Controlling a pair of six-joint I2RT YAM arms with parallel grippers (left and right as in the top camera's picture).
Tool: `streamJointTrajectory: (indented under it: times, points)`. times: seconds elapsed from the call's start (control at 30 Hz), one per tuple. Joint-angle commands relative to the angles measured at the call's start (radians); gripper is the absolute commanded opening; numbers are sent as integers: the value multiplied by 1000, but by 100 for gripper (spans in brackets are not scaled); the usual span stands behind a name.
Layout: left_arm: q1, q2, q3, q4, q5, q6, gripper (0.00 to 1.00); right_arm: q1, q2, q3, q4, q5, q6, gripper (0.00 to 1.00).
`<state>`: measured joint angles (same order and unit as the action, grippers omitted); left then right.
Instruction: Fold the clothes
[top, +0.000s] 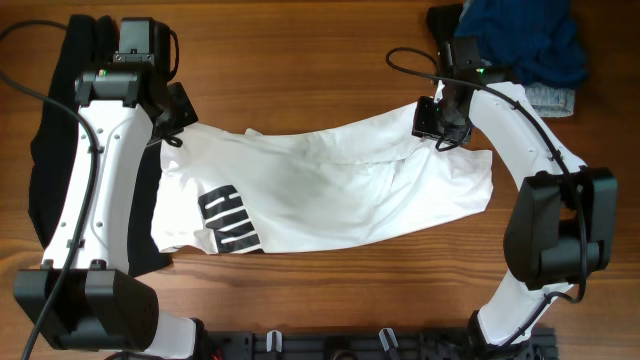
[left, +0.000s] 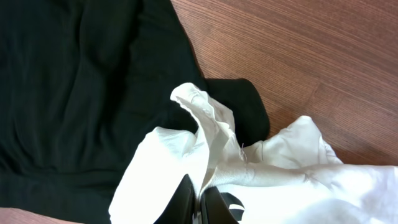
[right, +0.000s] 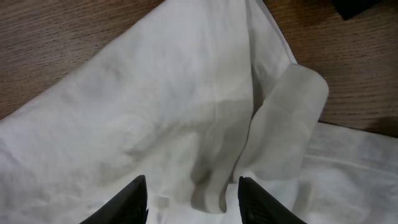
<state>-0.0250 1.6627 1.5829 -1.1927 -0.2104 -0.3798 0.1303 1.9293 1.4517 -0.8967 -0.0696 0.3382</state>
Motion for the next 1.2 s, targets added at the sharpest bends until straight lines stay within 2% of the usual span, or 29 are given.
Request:
streamJointTrajectory:
  times: [0.0, 0.4, 0.8, 0.9, 0.97, 1.03, 1.17]
  points:
    - [6, -4, -3, 1, 1, -17, 4, 6, 12, -10, 11, 2, 9, 43]
    - [6, -4, -3, 1, 1, -17, 4, 9, 12, -40, 22, -1, 9, 41]
    - [6, -4, -3, 1, 2, -17, 4, 27, 12, -40, 32, -16, 9, 28]
    - [6, -4, -3, 1, 2, -18, 4, 27, 12, -40, 33, -15, 9, 21]
    - [6, -4, -3, 0, 2, -18, 4, 27, 12, -40, 32, -4, 10, 21]
    - [6, -4, -3, 0, 2, -18, 4, 27, 13, -40, 36, 4, 10, 26]
    - [6, -4, -3, 1, 2, -18, 4, 27, 13, -40, 41, 33, 29, 30]
